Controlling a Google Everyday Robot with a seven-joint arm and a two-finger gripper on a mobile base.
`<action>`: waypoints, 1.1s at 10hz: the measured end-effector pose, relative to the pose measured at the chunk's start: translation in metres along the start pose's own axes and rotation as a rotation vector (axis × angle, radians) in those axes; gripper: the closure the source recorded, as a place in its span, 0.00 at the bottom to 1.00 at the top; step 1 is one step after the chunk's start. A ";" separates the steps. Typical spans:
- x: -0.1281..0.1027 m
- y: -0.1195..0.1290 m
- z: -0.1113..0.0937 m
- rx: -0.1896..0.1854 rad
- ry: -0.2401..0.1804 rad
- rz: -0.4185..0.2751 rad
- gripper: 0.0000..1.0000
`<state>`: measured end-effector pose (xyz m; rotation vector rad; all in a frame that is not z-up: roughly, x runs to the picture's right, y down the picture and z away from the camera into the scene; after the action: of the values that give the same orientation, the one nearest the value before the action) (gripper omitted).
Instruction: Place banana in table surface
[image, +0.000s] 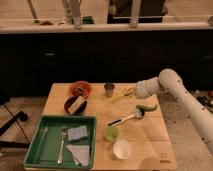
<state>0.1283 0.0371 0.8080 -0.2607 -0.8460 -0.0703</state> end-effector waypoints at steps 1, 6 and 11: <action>0.003 0.000 0.001 0.009 -0.012 0.012 1.00; 0.018 0.006 0.004 0.028 -0.054 0.065 1.00; 0.031 0.016 0.021 -0.023 -0.064 0.107 1.00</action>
<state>0.1362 0.0597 0.8415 -0.3305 -0.8942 0.0286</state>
